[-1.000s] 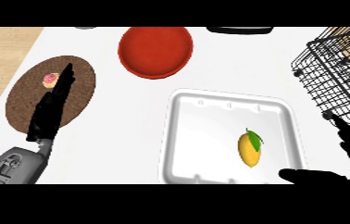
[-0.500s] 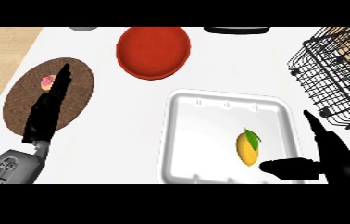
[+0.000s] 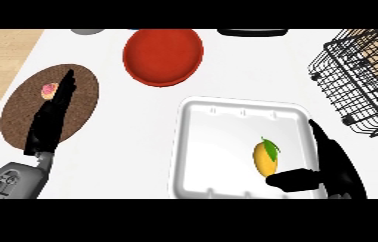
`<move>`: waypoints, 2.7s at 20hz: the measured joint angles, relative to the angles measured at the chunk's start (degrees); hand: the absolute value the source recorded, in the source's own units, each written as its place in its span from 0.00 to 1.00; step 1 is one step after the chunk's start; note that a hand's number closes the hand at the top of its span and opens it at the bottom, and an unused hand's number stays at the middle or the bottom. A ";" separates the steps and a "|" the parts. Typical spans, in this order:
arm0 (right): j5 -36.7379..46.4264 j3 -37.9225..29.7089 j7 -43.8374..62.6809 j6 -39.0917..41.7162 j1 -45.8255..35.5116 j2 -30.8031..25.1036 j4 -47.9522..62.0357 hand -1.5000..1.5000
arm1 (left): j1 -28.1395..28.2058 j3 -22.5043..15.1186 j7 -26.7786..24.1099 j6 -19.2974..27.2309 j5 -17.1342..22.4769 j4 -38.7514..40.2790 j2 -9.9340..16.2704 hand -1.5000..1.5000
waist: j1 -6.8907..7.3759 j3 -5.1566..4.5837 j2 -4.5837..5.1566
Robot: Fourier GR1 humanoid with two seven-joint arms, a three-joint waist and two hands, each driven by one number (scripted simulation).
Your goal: Pick the lemon from the tray and place it in the tiered basket
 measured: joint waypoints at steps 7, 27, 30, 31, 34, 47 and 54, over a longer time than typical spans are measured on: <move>6.22 0.37 0.13 3.21 -1.61 3.99 2.04 0.00 | 0.56 0.63 0.09 -0.36 -0.91 -0.23 -0.56 0.50 | -0.04 -0.03 -0.06; 14.14 -3.53 -2.39 8.48 -0.02 16.58 9.20 0.00 | 1.53 3.59 0.06 -2.88 -2.81 -0.42 -2.15 0.50 | -0.31 0.09 -0.03; 15.35 -4.26 -2.99 8.93 -0.90 18.79 11.54 0.00 | 1.48 4.03 -0.06 -3.21 -3.48 -0.23 -2.69 0.50 | -0.27 0.10 -0.01; 15.32 -4.84 -3.31 9.16 -1.00 19.18 12.09 0.00 | 1.88 4.46 -0.31 -3.71 -3.37 -0.43 -2.53 0.50 | -0.24 0.10 -0.01; 15.53 -6.32 -4.42 9.52 -1.20 20.67 14.09 0.00 | 2.45 4.92 0.30 -4.28 -3.95 -1.41 -2.75 0.50 | -0.23 0.11 -0.03; 16.57 -5.82 -8.69 13.95 -4.57 22.49 21.45 1.00 | 0.87 7.41 1.50 -6.07 -6.19 -0.42 -5.14 0.50 | -0.38 -0.38 -0.37; 15.88 -7.80 -9.65 12.74 -4.64 24.39 20.74 1.00 | 2.95 8.67 1.08 -6.79 -8.46 -1.59 -6.44 0.50 | -0.40 -0.11 -0.24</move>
